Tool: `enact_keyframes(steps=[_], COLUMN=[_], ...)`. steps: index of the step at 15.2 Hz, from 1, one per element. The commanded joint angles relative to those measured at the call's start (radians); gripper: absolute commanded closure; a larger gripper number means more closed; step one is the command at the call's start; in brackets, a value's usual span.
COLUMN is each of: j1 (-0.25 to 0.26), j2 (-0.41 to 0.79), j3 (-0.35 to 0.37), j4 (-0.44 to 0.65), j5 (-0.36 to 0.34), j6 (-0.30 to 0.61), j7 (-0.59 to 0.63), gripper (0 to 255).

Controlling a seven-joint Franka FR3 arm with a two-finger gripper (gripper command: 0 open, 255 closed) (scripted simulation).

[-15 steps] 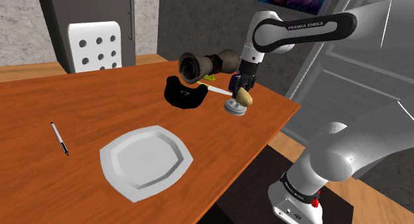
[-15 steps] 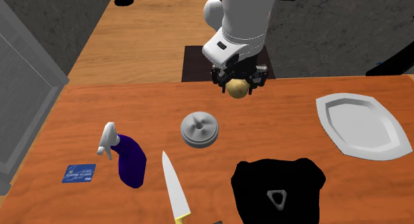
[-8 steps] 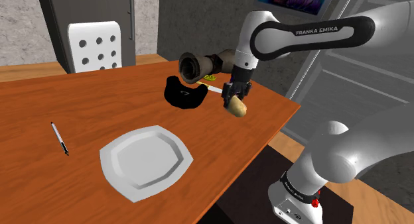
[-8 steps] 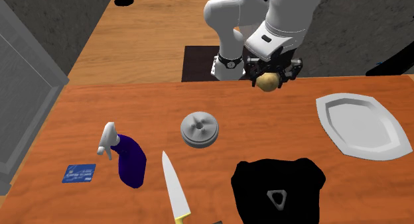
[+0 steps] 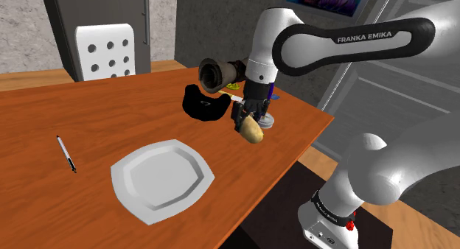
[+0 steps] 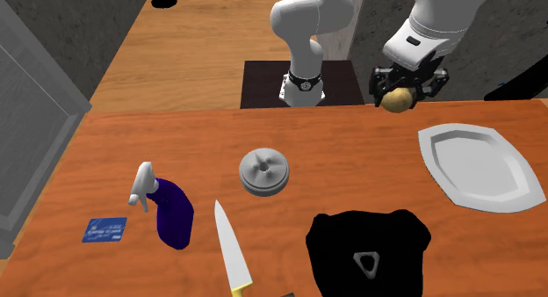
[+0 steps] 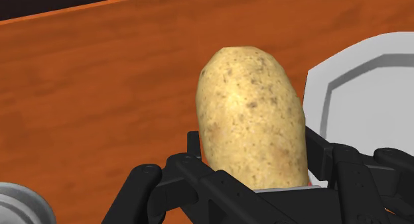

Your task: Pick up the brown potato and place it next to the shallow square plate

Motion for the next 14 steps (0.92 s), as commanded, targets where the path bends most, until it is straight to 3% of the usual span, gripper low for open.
enact_keyframes(steps=[1,8,14], j1=[0.026,0.096,0.138], j2=[0.006,0.089,0.202], j3=[0.041,0.177,0.290], j4=[0.004,0.081,0.190], j5=[0.026,0.085,0.095], j6=[0.009,0.042,0.071], j7=[0.053,0.225,0.380], gripper=[255,255,255])
